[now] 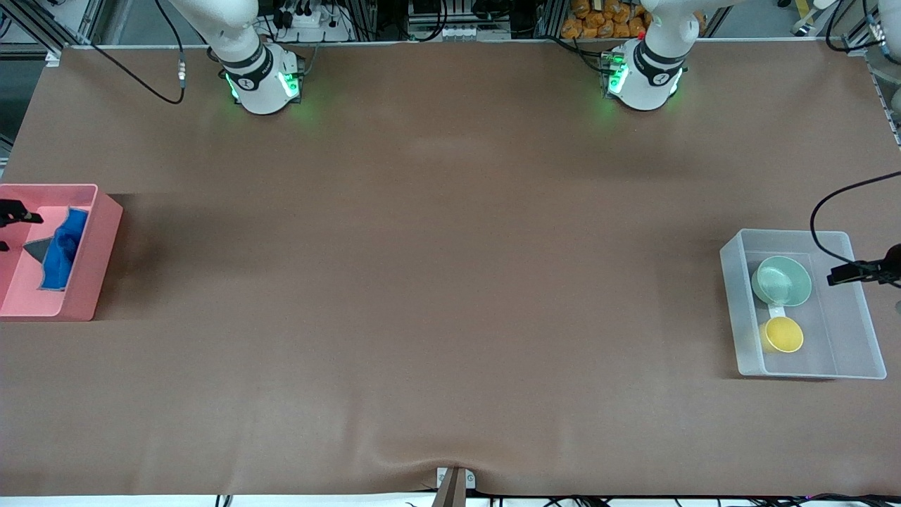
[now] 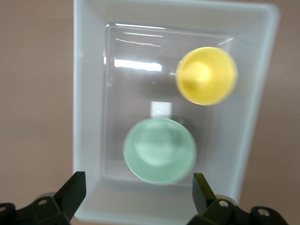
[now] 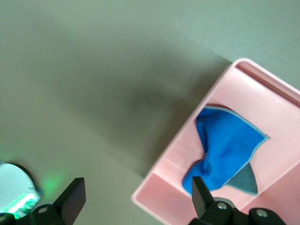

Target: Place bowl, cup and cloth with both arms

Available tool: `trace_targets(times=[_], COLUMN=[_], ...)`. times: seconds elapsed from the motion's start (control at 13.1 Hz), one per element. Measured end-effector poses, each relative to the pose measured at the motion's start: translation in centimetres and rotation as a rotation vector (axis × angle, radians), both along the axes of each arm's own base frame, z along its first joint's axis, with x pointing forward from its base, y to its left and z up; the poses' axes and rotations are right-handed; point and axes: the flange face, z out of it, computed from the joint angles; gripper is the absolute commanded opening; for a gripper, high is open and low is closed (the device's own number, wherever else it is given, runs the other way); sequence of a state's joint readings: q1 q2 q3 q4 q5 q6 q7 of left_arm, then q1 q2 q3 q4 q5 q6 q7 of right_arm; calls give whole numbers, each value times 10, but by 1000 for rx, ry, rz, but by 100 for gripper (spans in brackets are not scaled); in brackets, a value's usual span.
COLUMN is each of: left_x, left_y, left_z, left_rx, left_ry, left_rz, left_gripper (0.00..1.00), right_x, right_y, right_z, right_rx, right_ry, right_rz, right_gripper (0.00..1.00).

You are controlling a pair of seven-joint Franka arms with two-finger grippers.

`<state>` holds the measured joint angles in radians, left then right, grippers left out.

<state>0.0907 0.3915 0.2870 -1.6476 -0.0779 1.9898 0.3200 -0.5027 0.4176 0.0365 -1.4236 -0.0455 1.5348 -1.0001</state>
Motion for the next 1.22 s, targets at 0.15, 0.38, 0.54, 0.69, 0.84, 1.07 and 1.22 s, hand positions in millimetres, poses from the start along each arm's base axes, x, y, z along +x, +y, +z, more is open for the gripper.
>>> trace_targets(times=[0.15, 0.38, 0.54, 0.69, 0.84, 1.07, 1.22], left_x=[-3, -11, -29, -59, -87, -94, -91], left_y=[-37, -77, -95, -124, -149, -160, -159], left_z=[33, 78, 130, 188, 225, 232, 227], left_rx=[-13, -32, -58, -92, -73, -51, -50], left_ry=[17, 8, -21, -44, -38, -31, -27], left_rz=[31, 19, 34, 24, -8, -31, -27], left_gripper=[100, 100, 100, 100, 100, 100, 100], right_x=[19, 28, 27, 18, -2, -40, -52], right_y=[71, 164, 189, 208, 228, 239, 244], right_z=[49, 90, 98, 105, 116, 127, 130], right_rx=[-64, -132, -132, -152, -174, -167, -175], right_ry=[-41, -59, -62, -55, -59, -94, -98], right_rz=[-43, -180, -291, -393, -458, -513, -581], right_gripper=[100, 100, 100, 100, 100, 100, 100])
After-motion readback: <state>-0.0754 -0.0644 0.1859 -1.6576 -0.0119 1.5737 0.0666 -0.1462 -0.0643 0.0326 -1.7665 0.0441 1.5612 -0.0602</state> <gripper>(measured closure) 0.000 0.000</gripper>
